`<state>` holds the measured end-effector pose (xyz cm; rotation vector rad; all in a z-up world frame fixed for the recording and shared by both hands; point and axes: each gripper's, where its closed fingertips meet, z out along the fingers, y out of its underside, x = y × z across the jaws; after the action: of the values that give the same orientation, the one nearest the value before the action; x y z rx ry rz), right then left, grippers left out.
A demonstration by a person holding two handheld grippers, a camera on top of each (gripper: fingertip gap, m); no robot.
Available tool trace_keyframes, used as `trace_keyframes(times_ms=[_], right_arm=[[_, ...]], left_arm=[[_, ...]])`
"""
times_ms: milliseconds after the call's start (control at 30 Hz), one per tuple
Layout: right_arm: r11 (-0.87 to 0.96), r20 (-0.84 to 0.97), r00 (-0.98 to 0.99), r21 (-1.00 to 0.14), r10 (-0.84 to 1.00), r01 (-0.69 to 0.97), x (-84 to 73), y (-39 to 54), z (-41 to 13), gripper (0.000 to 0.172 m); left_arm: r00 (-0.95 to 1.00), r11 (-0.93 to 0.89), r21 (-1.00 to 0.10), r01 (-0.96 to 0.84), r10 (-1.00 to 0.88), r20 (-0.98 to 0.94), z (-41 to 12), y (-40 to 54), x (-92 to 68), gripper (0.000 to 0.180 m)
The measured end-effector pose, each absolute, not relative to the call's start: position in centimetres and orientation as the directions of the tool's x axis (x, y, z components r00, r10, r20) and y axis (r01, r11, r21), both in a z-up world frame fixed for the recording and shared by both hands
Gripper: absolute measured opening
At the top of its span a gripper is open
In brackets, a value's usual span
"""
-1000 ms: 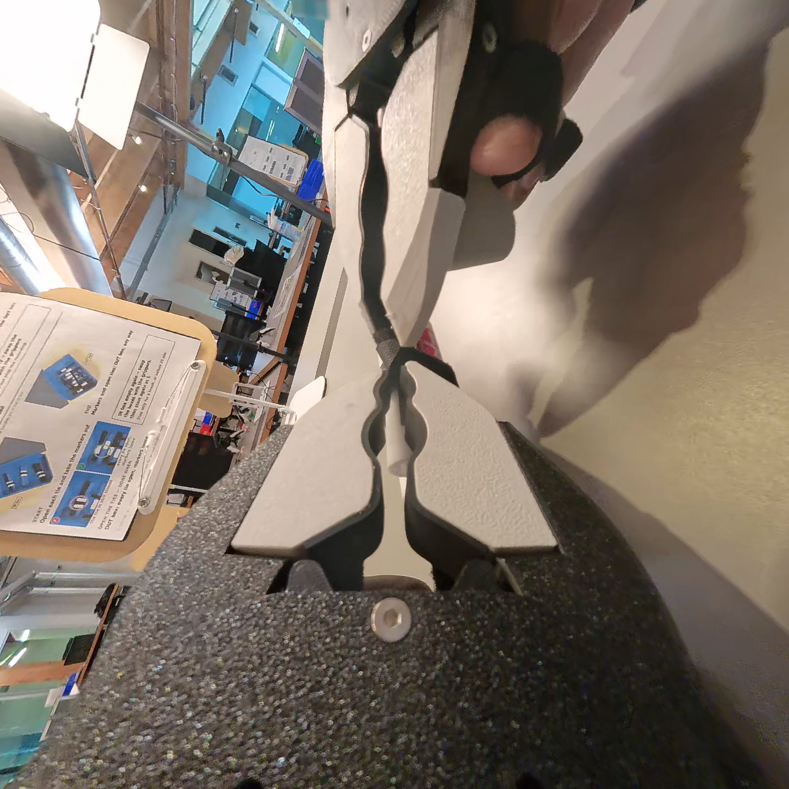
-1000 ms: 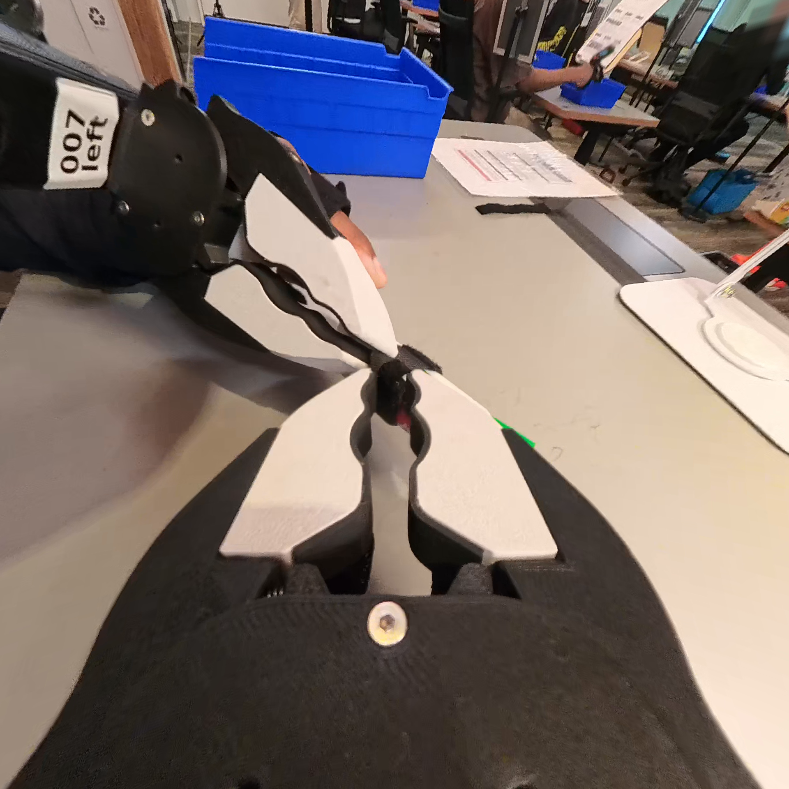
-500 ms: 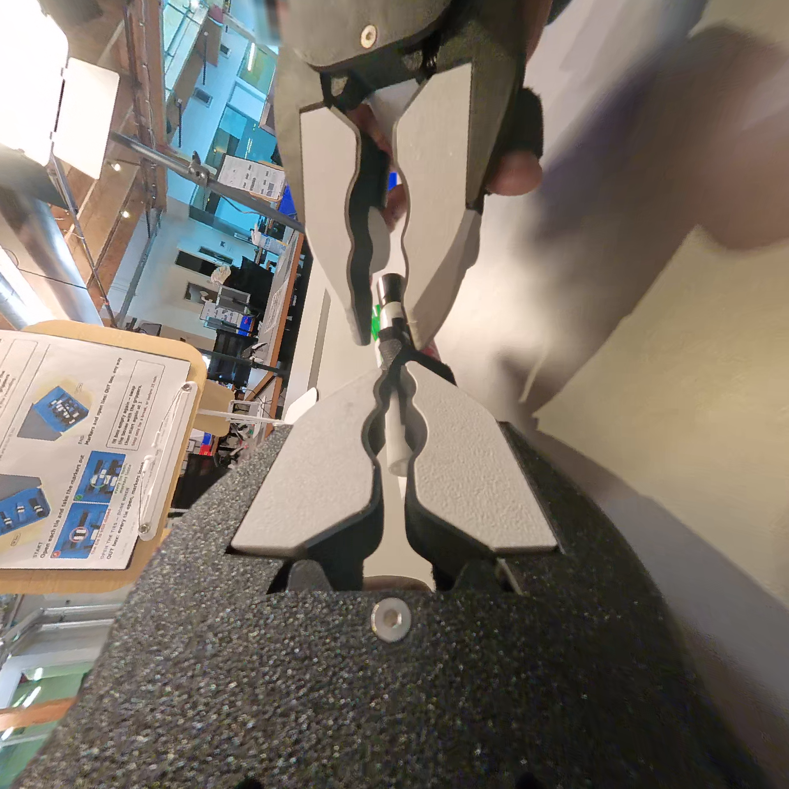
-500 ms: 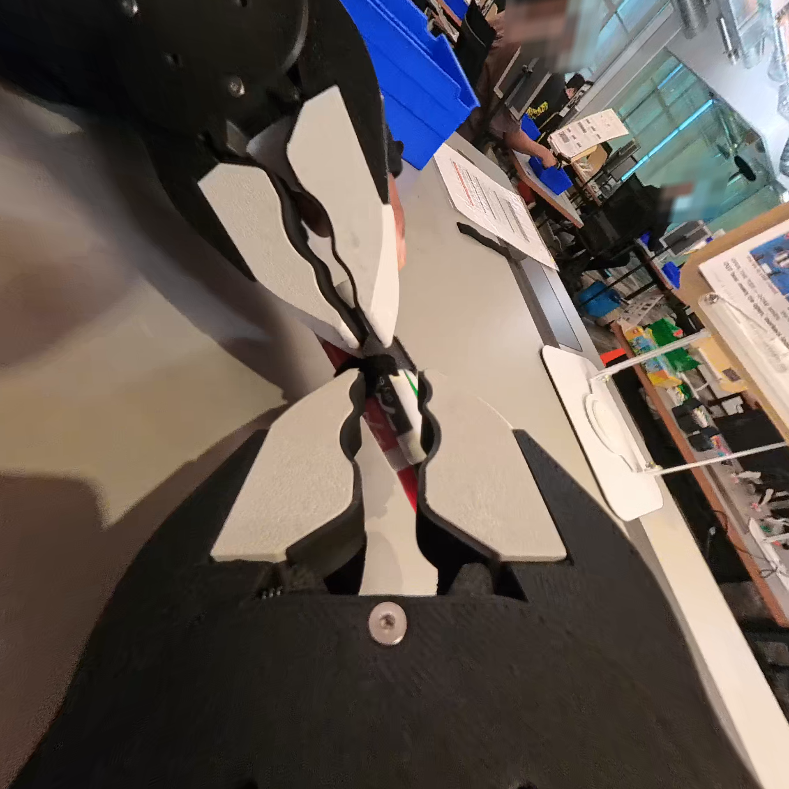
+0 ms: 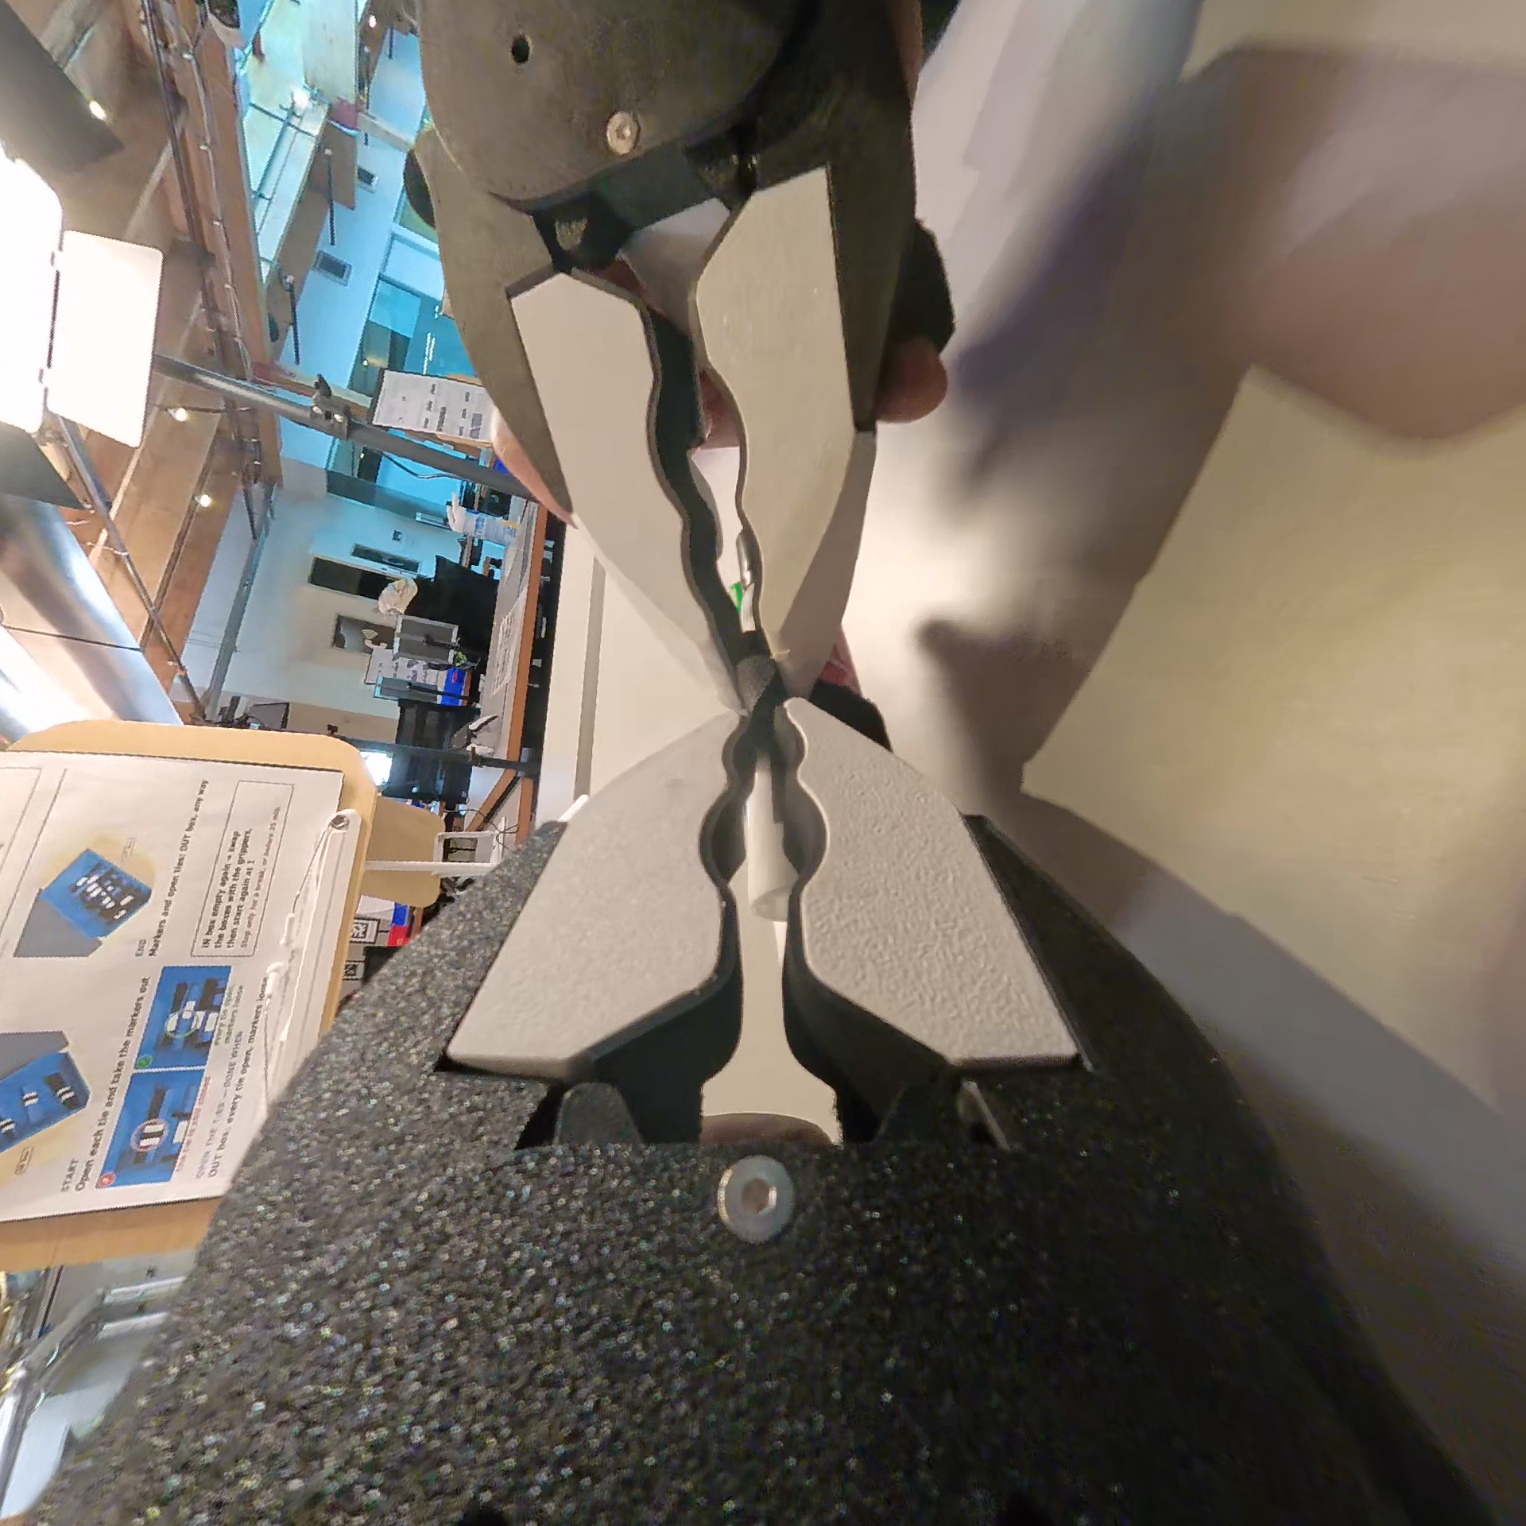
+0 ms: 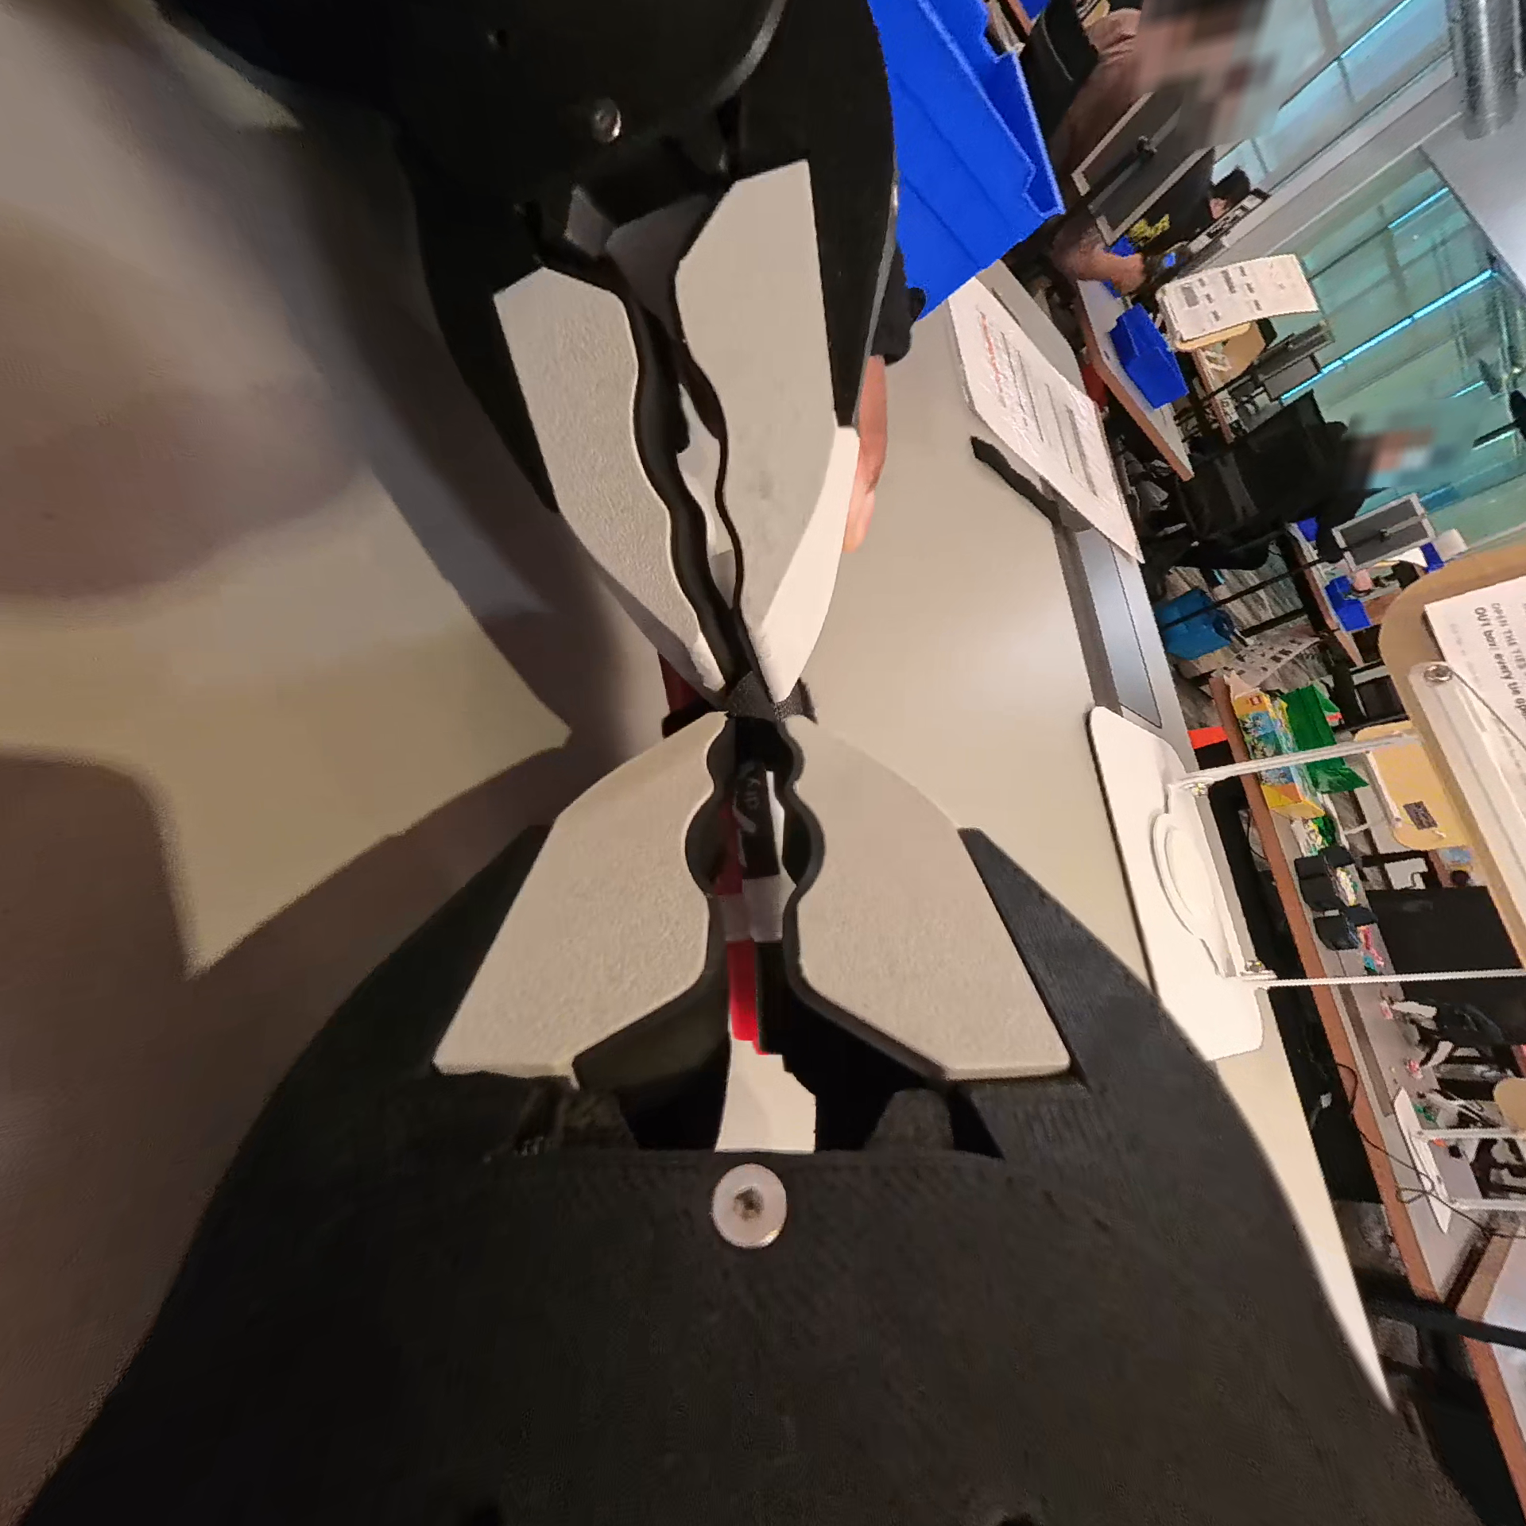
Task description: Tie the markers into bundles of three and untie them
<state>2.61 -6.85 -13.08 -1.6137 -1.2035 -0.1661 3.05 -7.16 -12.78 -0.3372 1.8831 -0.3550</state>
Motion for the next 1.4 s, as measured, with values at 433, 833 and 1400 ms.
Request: trace_keyframes(times_ms=[433,833,1400], right_arm=[[0.038,0.576,0.53,-0.698,0.622,0.715,2.6,-6.7,-12.9,0.006],[0.037,0.489,0.597,-0.792,0.636,0.609,2.0,-6.9,-11.2,0.032],[0.053,0.668,0.43,-0.574,0.607,0.817,2.3,-6.9,-13.0,0.007]], left_arm=[[-0.346,0.856,-0.511,-0.076,-0.503,-0.792,-12.6,-7.0,3.0,0.004],[-0.314,0.884,-0.455,-0.112,-0.466,-0.827,-12.3,-6.3,3.1,0.004],[-0.381,0.85,-0.517,-0.103,-0.514,-0.769,-12.8,-7.2,2.8,0.004]])
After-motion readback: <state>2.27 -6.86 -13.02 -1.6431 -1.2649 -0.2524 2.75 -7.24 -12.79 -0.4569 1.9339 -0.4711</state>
